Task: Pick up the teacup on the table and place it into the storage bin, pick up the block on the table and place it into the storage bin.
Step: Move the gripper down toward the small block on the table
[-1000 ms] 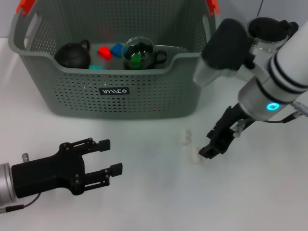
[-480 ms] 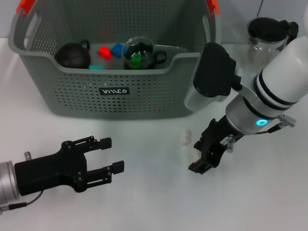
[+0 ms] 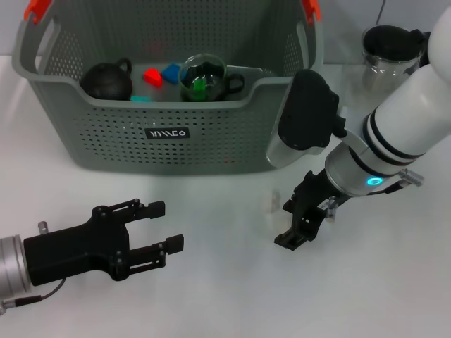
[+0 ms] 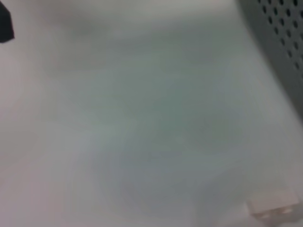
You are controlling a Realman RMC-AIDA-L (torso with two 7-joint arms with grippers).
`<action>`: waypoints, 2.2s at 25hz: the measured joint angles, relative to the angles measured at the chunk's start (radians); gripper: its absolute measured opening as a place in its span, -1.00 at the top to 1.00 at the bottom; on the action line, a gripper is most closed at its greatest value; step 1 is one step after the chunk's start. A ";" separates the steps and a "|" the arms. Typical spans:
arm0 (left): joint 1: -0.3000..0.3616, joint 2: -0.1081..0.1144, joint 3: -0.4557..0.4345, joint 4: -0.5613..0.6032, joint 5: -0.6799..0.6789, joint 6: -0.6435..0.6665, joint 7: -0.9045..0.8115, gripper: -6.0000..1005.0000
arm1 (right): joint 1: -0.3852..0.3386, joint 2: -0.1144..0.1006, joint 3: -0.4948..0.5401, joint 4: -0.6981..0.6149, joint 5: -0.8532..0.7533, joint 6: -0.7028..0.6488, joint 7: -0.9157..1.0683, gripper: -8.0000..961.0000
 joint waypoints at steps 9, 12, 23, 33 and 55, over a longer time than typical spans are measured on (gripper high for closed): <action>-0.001 -0.001 0.000 0.000 0.000 -0.002 -0.001 -0.45 | 0.013 0.003 -0.013 0.040 0.006 0.036 -0.002 -0.43; -0.001 -0.001 0.000 0.000 0.000 -0.004 -0.001 -0.45 | 0.013 0.003 -0.014 0.041 0.006 0.032 0.001 -0.42; -0.002 -0.001 0.000 0.000 0.000 -0.018 -0.002 -0.45 | 0.013 0.000 -0.006 0.040 0.006 -0.050 0.018 -0.41; -0.002 -0.001 0.000 0.000 0.000 -0.018 -0.002 -0.44 | 0.004 0.003 0.001 0.027 0.016 -0.034 0.032 -0.41; -0.007 -0.003 0.000 -0.003 0.000 -0.029 0.001 -0.44 | 0.041 0.005 -0.046 0.078 0.078 0.025 0.144 -0.41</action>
